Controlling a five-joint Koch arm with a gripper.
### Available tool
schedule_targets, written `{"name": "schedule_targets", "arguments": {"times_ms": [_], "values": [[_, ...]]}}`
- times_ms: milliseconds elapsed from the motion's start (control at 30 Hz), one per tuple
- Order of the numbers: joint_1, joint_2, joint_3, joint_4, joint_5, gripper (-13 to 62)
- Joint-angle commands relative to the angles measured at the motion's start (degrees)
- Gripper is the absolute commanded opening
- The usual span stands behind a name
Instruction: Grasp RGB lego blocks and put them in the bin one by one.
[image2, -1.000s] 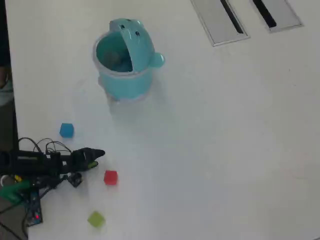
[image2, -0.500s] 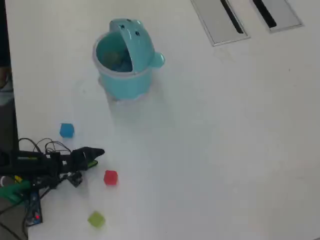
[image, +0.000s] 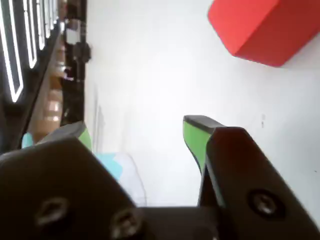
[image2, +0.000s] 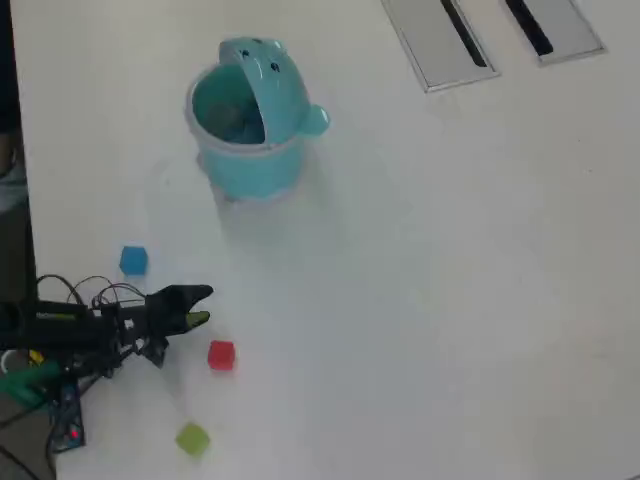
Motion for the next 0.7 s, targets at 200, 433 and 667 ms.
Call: {"name": "schedule_targets", "arguments": {"times_ms": [200, 433, 667], "values": [[-0.4, 3.3, 3.7, -17.8, -4.0, 31.8], [-0.5, 3.4, 2.8, -23.8, -22.3, 31.7], [1.0, 3.4, 3.2, -21.4, -43.6, 33.2]]}}
